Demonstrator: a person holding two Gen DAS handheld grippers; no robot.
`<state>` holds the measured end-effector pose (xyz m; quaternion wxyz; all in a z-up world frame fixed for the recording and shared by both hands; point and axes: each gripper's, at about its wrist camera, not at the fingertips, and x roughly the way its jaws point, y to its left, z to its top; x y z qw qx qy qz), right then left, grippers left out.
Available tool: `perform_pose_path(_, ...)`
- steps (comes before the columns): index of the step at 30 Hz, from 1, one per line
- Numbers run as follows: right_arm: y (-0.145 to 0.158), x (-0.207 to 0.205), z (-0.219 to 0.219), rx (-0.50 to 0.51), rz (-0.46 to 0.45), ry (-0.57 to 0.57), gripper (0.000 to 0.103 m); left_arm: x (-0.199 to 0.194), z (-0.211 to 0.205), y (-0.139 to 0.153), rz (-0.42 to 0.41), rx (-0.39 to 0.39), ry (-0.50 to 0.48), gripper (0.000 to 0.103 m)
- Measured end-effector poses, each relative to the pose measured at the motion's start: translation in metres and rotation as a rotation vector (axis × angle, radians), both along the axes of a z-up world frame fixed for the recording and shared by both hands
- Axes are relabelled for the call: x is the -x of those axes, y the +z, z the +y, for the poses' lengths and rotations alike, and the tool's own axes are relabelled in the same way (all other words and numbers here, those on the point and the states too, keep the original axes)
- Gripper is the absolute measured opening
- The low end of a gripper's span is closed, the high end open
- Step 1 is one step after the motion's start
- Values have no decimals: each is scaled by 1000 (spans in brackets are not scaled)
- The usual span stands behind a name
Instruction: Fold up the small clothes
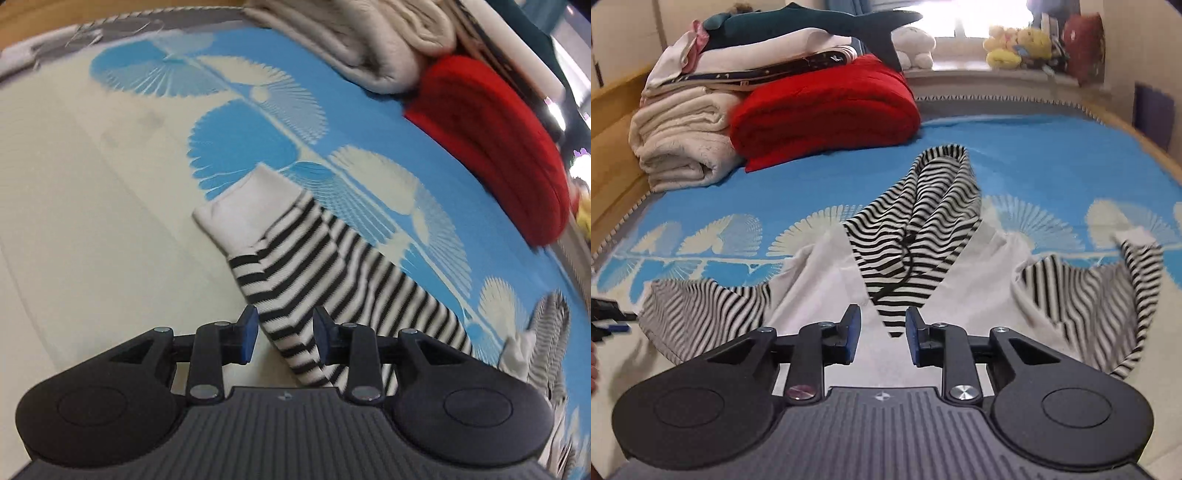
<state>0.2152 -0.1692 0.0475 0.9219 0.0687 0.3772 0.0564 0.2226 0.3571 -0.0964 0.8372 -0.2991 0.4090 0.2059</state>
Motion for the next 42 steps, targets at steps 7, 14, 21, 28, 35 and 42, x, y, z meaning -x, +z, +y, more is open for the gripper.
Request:
perform_pose_path(7,-12,-5,-3,10,11,-32,28,-9,1,-30,15,28,44,35)
perform_pose_path(14,-18,-15,-39,36,57,-196,28,-23,-57,31,-90,-246,-77,1)
perform_pose_path(21,-22,-17,-85,-11,96,-358,28,-6,-233,129,-410,-154,-574,1)
perform_pose_path(28,-29,-26,-97,-59,126,-392,28,-3,-329,111,-302,31,-953,27)
perform_pose_path(35,-53,-39,-72,-119,191,-278,36,-36,-253,89,-86,-113,-514,32)
perform_pose_path(42,-77,-43,26,-39,187,58,44,-55,-218,75,17,-4,-324,35)
